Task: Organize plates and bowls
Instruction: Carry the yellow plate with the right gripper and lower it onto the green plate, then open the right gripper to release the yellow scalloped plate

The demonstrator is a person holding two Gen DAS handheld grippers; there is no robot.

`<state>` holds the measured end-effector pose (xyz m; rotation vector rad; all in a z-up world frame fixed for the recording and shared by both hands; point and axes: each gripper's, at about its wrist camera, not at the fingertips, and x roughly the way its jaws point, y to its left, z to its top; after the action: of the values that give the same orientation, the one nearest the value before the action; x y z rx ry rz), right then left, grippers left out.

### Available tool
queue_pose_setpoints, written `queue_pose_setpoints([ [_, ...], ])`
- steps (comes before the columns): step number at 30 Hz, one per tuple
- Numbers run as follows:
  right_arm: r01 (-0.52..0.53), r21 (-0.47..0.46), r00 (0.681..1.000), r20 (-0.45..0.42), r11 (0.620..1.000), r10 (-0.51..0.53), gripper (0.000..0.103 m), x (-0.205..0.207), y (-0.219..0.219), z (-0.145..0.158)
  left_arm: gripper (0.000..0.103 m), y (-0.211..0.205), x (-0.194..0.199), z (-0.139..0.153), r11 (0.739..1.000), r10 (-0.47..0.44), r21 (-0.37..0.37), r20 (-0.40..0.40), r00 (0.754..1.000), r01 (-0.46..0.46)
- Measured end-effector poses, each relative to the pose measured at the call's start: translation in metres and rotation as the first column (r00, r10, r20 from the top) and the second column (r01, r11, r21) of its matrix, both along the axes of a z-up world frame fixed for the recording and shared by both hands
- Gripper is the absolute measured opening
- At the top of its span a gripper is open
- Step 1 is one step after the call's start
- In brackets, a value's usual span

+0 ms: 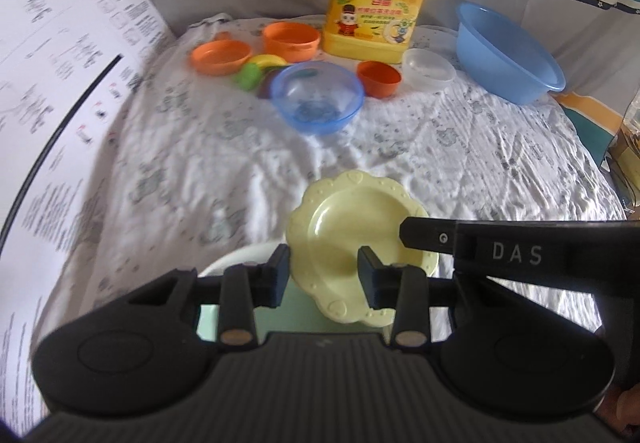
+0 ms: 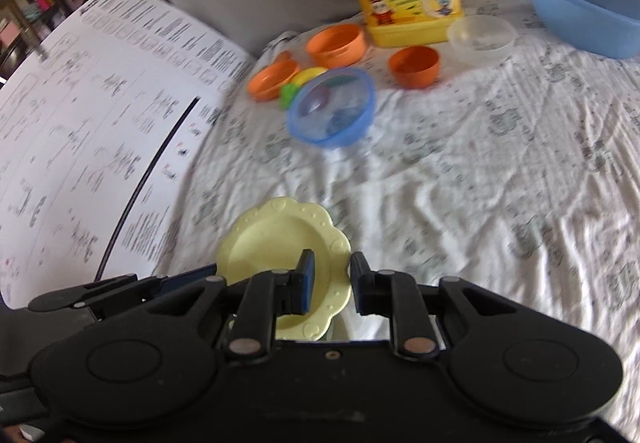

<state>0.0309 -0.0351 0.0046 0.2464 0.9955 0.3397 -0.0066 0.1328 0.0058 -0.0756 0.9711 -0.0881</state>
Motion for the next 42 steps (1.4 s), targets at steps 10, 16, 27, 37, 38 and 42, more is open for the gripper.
queue_pose_setpoints([
  [10,-0.086,-0.018,0.994,-0.066,0.996,0.085,0.02,-0.024,0.031,-0.012,0.035,0.028,-0.042,-0.009,0.999,0.047,-0.002,-0.041,0.998,-0.048],
  [16,-0.115,-0.038,0.989,-0.095,0.993,0.111,0.02,-0.029,0.041,-0.022,0.035,0.038,-0.051,-0.022,0.998,0.061,-0.017,-0.074,0.995,-0.063],
  [27,-0.123,-0.053,0.986,-0.124,0.991,0.116,0.022,-0.024,0.047,-0.033,0.035,0.044,-0.048,-0.034,0.998,0.055,-0.034,-0.098,0.994,-0.059],
  [37,-0.142,-0.081,0.984,-0.117,0.987,0.132,0.022,-0.025,0.051,-0.039,0.035,0.043,-0.047,-0.043,0.998,0.04,-0.044,-0.113,0.993,-0.045],
  [38,-0.142,-0.083,0.984,-0.119,0.986,0.132,0.022,-0.025,0.051,-0.04,0.035,0.043,-0.046,-0.044,0.998,0.038,-0.044,-0.114,0.993,-0.043],
  [42,-0.146,-0.086,0.983,-0.126,0.986,0.134,0.022,-0.023,0.05,-0.044,0.035,0.042,-0.044,-0.047,0.999,0.032,-0.038,-0.118,0.992,-0.037],
])
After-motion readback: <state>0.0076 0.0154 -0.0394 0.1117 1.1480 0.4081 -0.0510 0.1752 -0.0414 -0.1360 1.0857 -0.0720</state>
